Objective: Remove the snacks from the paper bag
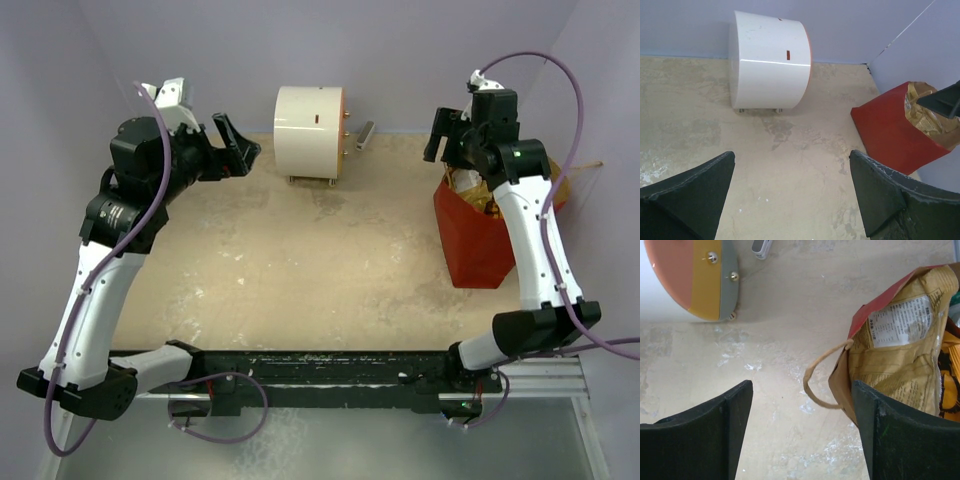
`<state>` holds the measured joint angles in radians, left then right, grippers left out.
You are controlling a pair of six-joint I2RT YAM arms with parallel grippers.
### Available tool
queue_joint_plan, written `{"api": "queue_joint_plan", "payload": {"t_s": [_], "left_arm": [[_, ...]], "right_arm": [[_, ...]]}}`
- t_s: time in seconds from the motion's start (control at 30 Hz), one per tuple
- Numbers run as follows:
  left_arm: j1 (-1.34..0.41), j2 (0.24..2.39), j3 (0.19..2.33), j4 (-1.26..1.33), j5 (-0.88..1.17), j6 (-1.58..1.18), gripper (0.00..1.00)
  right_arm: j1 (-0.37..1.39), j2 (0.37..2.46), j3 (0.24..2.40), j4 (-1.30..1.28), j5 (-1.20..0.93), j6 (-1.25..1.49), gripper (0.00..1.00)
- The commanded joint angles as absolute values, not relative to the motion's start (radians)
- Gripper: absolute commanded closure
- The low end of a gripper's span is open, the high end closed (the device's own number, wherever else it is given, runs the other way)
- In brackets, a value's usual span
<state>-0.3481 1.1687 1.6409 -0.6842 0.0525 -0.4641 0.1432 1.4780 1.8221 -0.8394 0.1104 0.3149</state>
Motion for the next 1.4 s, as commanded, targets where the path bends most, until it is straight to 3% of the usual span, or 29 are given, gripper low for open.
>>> {"api": "queue_joint_plan", "payload": {"t_s": [0.0, 0.17, 0.33, 0.47, 0.57, 0.63, 0.97, 1.37], "left_arm": [[-0.342, 1.183, 1.668, -0.62, 0.063, -0.473, 0.01], [-0.342, 1.193, 1.675, -0.608, 0.065, -0.474, 0.01], [-0.342, 1.202, 1.688, -0.608, 0.065, -0.478, 0.01], [-0.343, 1.202, 1.681, -0.611, 0.055, -0.49, 0.01], [-0.343, 1.201, 1.675, -0.614, 0.058, -0.506, 0.01], [-0.342, 1.202, 1.669, -0.609, 0.065, -0.52, 0.01], [-0.343, 1.22, 1.648, -0.593, 0.11, -0.608, 0.01], [-0.342, 1.194, 1.586, -0.593, 0.169, -0.742, 0.01]], "right_arm": [[0.141, 1.511, 1.807, -0.758, 0.115, 0.285, 0.22], [0.141, 1.529, 1.77, -0.729, 0.116, 0.259, 0.33], [0.141, 1.54, 1.768, -0.734, 0.072, 0.237, 0.53], [0.143, 1.529, 1.76, -0.717, 0.007, 0.197, 0.72], [0.144, 1.513, 1.74, -0.719, -0.069, 0.204, 0.92], [0.148, 1.5, 1.729, -0.717, -0.135, 0.217, 0.99], [0.366, 1.488, 1.751, -0.75, -0.241, 0.298, 1.0], [0.628, 1.59, 1.827, -0.569, -0.437, 0.522, 0.98]]}}
